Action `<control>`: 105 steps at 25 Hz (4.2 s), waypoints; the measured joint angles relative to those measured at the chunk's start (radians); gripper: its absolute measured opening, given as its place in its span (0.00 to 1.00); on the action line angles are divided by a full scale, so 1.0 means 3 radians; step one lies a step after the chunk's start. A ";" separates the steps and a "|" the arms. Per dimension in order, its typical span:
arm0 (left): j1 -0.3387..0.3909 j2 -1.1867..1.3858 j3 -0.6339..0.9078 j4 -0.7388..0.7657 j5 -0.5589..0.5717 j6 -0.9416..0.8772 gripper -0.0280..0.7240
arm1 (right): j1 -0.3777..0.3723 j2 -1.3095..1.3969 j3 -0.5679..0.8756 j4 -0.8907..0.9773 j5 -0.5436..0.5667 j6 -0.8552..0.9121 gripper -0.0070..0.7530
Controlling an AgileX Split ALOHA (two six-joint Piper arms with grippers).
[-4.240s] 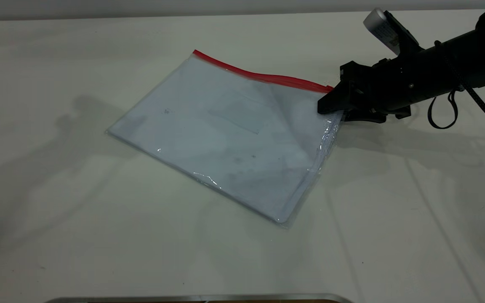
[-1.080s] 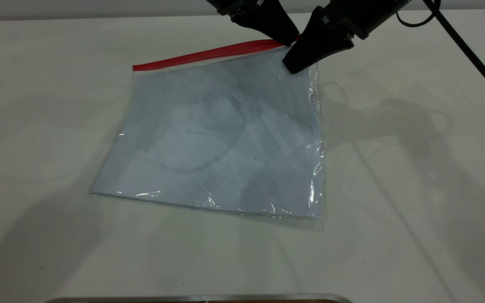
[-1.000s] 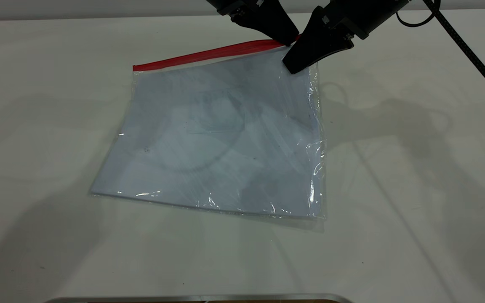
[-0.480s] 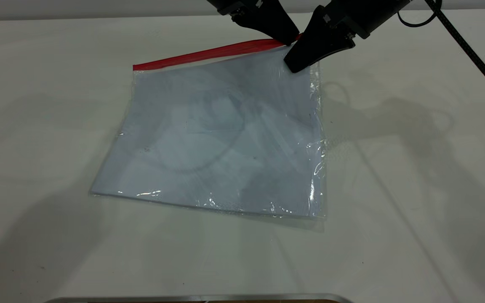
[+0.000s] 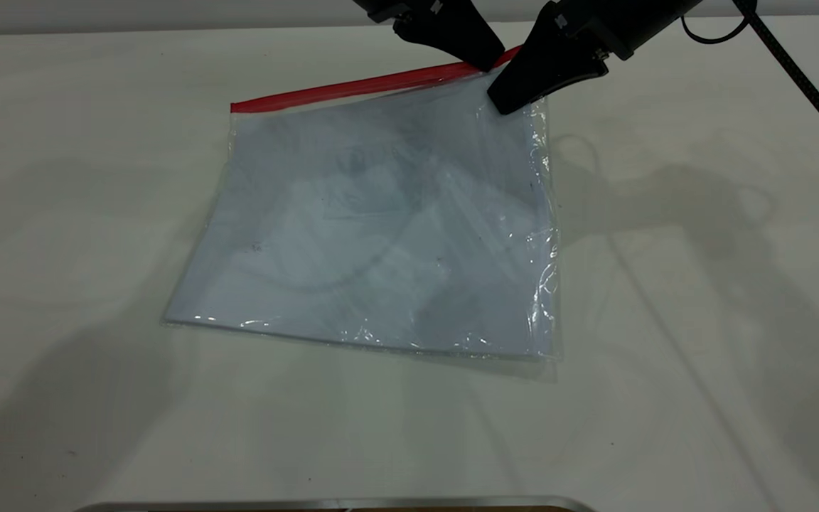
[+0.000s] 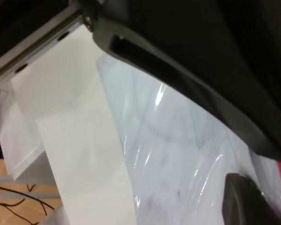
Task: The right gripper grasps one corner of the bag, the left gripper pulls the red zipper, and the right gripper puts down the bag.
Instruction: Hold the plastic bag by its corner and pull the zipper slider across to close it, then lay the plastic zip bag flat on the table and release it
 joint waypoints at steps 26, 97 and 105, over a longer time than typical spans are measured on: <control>0.0059 -0.0006 -0.0034 0.0100 -0.0121 0.0004 0.14 | -0.0195 0.0009 0.0003 0.0368 0.0139 -0.0069 0.05; 0.0943 -0.0543 -0.0019 0.0790 0.0005 -0.0829 0.49 | -0.0629 -0.0004 -0.0006 0.0121 -0.0290 -0.0045 0.56; 0.0945 -0.1220 -0.0019 0.0722 0.0669 -0.1141 0.51 | -0.0595 -0.0058 -0.0006 -0.2116 -0.0598 0.2470 0.54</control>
